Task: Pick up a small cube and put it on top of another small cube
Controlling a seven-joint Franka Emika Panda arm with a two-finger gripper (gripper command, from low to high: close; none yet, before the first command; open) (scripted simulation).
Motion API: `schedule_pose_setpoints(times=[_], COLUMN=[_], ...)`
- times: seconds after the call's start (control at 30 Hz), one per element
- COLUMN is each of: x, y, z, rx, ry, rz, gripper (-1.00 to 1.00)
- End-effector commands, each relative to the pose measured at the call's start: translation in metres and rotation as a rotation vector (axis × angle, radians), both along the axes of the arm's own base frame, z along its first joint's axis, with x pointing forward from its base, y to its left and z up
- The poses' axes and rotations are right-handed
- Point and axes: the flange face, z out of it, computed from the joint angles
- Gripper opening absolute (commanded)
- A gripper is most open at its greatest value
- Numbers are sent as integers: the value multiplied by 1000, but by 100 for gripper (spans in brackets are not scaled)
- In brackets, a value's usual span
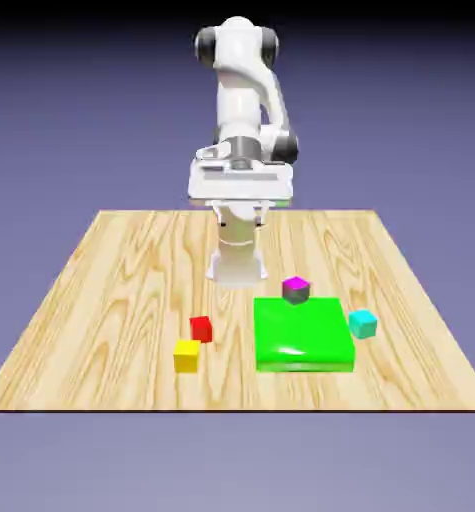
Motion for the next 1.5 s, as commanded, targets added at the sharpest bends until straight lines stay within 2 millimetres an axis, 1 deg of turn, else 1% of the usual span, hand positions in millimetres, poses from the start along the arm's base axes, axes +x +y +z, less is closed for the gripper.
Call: schedule_pose_setpoints(times=[0.0, 0.2, 0.3, 0.4, 0.5, 0.57, 0.67, 0.73, 0.8, 0.9, 0.97, 1.07, 1.17, 1.27, 1.37, 1.47], x=[-1, -13, -23, -36, -50, -60, -75, -85, -94, -107, -114, -124, -132, -139, -144, -148], y=[8, 67, 100, 137, 175, 201, 241, 268, 294, 331, 354, 385, 410, 429, 440, 442], z=[10, 65, 85, 100, 108, 110, 105, 97, 85, 60, 39, 0, -46, -99, -156, -218], rx=[15, 99, 135, 165, 189, 201, 214, 218, 219, 214, 207, 189, 162, 128, 85, 33], ry=[-7, -41, -53, -62, -67, -69, -70, -69, -67, -65, -63, -62, -63, -69, -80, -99], rz=[-16, -111, -157, -204, -253, -287, -341, -379, -420, -486, -534, -612, -698, -791, -892, -999], gripper=[0, 0, 0, 0, 0, 0, 0, 0, 0, 0, 0, 0, 0, 0, 0, 0])
